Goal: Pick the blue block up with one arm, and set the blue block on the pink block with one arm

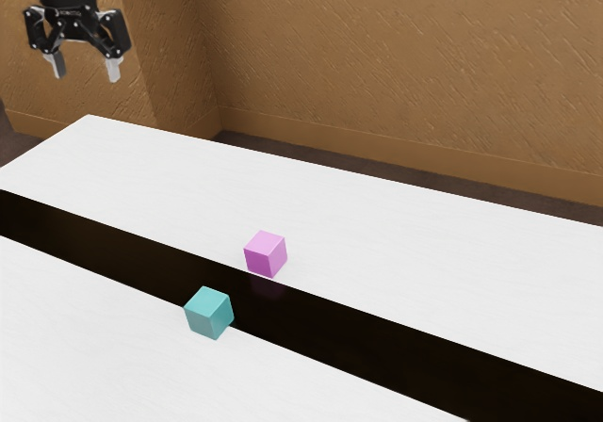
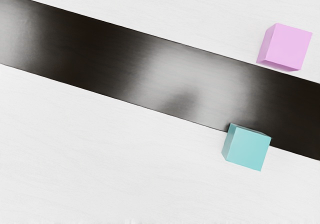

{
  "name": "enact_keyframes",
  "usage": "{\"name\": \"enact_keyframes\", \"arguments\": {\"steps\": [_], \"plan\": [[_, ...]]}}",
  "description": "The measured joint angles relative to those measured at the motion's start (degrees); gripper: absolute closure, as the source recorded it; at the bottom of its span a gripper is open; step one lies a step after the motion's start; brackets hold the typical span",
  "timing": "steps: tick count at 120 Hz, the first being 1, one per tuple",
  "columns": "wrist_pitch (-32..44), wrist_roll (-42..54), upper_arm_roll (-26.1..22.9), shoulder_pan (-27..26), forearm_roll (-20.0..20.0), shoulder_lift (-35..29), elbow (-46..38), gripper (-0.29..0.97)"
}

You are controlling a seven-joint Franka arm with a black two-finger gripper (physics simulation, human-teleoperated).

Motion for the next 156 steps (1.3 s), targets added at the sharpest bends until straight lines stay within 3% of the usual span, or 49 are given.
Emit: {"name": "enact_keyframes", "arguments": {"steps": [14, 18, 26, 41, 64, 73, 91, 104, 116, 140, 156], "plan": [[-0.41, -0.51, 0.24, 0.68, -0.25, -0.09, 0.39, 0.0], [-1.07, -0.65, 0.26, 1.09, -0.64, -0.24, 4.36, 0.0], [-2.57, -0.9, -3.41, 4.21, -1.27, -2.11, 13.29, 0.0], [-3.85, -1.22, -11.62, 9.91, -1.93, -3.7, 16.55, 0.0], [-2.68, -1.55, -11.76, 6.12, -1.97, -1.77, 15.04, 0.0], [-0.09, -1.69, -8.81, 1.77, -1.02, -2.06, 6.22, 0.0], [12.6, -1.89, -8.79, 0.89, 1.67, -22.88, -39.18, 0.0], [26.09, -1.48, -6.9, 1.17, 1.73, -26.34, -61.03, 0.0], [37.5, -1.05, -6.63, 1.21, 1.95, -19.9, -66.04, 0.0], [56.44, 3.9, -6.82, 1.22, 1.8, -9.32, -66.44, 0.0], [64.44, 7.69, -8.03, 1.77, -2.75, -3.72, -64.09, 0.0]]}}
